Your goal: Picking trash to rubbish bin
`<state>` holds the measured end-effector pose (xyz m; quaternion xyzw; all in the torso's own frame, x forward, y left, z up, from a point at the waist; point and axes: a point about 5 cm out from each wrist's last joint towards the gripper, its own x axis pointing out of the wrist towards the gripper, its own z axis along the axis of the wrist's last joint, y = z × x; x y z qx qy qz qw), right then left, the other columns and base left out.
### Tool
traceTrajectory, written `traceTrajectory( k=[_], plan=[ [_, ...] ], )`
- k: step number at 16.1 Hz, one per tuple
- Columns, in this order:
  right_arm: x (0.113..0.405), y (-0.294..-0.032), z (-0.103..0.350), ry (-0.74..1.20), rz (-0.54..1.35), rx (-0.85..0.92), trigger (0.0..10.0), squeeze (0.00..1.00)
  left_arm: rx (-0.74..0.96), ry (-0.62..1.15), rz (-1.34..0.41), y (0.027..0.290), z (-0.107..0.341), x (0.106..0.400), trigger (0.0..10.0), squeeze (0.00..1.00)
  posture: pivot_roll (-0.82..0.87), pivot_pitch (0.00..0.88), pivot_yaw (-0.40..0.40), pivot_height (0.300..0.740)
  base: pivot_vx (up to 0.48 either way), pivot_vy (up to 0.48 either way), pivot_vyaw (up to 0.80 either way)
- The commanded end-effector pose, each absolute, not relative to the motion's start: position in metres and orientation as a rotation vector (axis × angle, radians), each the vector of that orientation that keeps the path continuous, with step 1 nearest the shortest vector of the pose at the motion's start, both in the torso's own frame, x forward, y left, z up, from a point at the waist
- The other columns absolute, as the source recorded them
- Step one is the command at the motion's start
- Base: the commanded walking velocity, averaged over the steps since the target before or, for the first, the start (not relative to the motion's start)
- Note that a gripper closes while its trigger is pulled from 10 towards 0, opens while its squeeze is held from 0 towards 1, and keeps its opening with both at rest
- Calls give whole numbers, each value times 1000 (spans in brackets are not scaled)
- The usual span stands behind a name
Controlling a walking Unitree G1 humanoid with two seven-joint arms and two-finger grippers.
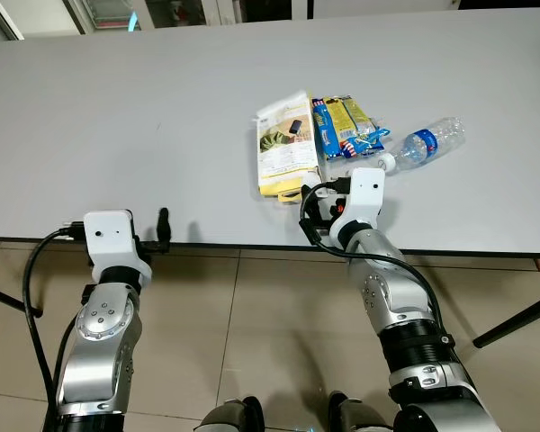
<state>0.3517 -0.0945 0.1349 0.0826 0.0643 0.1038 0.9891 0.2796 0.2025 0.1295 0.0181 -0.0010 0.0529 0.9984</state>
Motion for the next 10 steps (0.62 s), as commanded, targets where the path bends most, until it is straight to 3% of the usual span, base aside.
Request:
traceTrajectory(
  k=[1,4,7,10],
  plan=[
    [352,-90,135,125,236,178,10000,0,9,16,74,203,128,281,10000,0,6,178,129,740,0,0,0],
    [353,-89,140,88,250,141,10000,0,5,4,42,196,130,286,10000,0,-5,167,123,740,0,0,0],
    [354,-87,144,68,269,142,10000,0,-11,1,36,192,130,287,10000,0,-12,155,115,740,0,0,-613],
    [355,-88,147,44,273,131,10000,0,-30,-19,18,194,132,288,10000,0,-17,146,113,740,0,0,0]
  ],
)
